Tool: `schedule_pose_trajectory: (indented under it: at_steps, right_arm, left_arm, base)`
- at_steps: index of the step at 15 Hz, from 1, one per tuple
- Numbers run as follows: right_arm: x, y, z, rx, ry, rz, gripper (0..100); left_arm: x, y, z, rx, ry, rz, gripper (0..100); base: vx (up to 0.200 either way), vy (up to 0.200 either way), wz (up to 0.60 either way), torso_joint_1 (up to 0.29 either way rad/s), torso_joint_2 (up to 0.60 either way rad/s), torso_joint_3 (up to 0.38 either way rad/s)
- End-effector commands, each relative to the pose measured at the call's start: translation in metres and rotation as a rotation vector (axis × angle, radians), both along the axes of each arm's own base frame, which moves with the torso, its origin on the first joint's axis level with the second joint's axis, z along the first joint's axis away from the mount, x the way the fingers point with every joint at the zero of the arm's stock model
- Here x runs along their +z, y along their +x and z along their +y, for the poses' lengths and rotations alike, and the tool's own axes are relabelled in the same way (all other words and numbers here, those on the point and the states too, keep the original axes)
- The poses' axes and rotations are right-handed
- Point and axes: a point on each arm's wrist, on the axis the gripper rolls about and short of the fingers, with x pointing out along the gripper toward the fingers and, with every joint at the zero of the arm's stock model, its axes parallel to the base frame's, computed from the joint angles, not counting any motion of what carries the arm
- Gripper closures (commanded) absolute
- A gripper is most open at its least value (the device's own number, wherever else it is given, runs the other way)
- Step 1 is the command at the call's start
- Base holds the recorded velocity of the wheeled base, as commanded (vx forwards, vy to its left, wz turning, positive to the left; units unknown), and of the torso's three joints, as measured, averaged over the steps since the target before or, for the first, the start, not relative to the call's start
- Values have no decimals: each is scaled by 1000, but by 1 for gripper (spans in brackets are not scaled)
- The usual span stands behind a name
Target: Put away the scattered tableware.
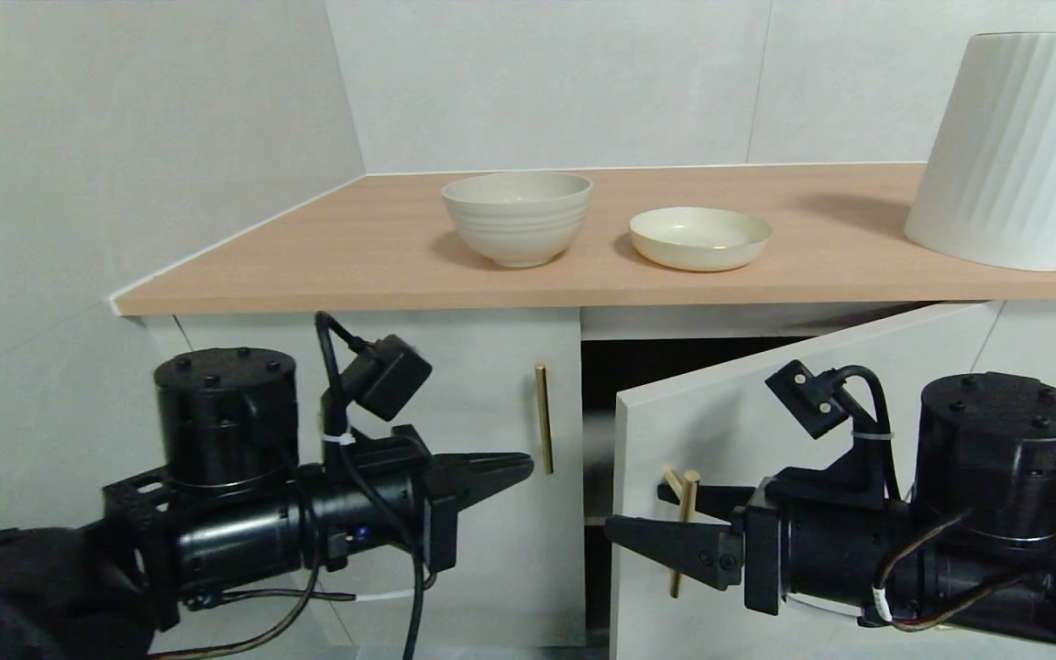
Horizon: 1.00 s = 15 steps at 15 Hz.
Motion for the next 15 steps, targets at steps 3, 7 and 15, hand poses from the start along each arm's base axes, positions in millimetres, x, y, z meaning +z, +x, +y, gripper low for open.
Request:
schedule_pose_trajectory:
  at_steps: [3, 7, 15]
  right_arm:
    - [9, -4, -4, -1, 26, -29, 0]
    - [7, -4, -4, 0, 21, -24, 0]
    - [2, -8, -9, 0, 1, -26, 0]
  left_arm:
    - [-40, 27, -35, -16, 15, 109, 100]
    - [-58, 40, -53, 2, -123, 105, 100]
    - [-56, 45, -93, -38, -145, 71, 100]
  base:
    - [0, 0, 0, 0, 0, 0]
    - [0, 0, 0, 0, 0, 0]
    - [0, 0, 0, 0, 0, 0]
